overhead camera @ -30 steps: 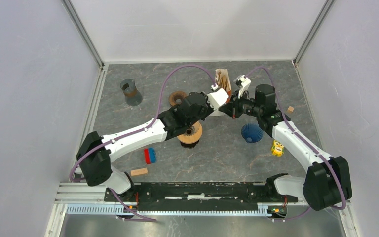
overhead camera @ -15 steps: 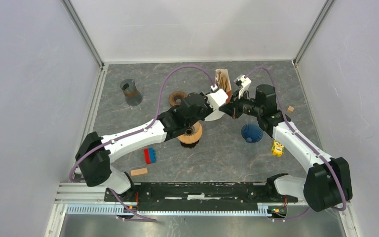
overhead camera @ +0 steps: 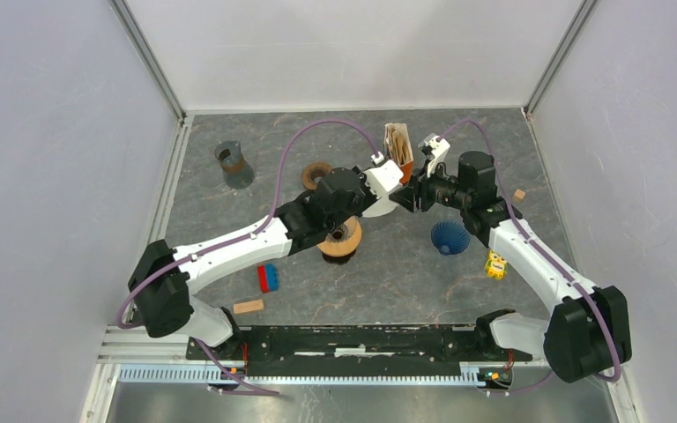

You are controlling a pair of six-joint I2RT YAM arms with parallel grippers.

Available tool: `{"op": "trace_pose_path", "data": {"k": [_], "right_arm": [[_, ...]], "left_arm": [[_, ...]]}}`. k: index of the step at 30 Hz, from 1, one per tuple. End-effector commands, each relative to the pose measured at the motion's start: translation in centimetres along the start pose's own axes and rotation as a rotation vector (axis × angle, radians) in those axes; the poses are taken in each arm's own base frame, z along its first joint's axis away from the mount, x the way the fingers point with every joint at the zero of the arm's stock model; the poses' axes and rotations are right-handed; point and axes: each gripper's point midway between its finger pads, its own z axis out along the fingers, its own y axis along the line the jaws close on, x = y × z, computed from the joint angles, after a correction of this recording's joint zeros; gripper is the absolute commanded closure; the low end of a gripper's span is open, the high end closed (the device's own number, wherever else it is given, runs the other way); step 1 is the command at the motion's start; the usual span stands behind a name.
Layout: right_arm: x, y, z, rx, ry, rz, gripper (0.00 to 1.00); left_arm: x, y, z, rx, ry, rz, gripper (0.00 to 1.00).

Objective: Place the coffee filter in the dripper
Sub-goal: Place the coffee filter in the coffee dripper.

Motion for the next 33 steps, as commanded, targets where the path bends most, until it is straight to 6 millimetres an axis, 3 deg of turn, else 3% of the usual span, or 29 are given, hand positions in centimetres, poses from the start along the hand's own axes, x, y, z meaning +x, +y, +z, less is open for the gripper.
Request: {"op": "trace_pose_path", "data": {"k": [1, 5, 14, 27, 33], "right_arm": [[-2.1, 1.2, -0.3, -0.052, -0.071, -0.024, 0.47], [-2.3, 2.5, -0.2, -0.127, -0.097, 0.021, 0.37], [-0.7, 2.3, 0.7, -0.146, -0.085, 0.141, 0.35], [-0.2, 1.0, 0.8, -0.126, -0.088, 0.193, 0.76], [-0.3, 1.0, 0.6, -0.119, -0.096, 0.186, 0.91]], "left_arm": [[-2.4, 0.7, -0.5, -0.022, -0.065, -0.067, 0.98], [-2.1, 0.8, 0.1, -0.050, -0.048, -0.107, 0.98], [-1.9, 1.7, 0.8, -0.128, -0.026, -0.187, 0.98], [-1.0, 1.4, 0.4, -0.131, -0.034, -0.220, 0.98], [-0.3, 0.6, 0.8, -0.107, -0.040, -0.200, 0.98]]}}
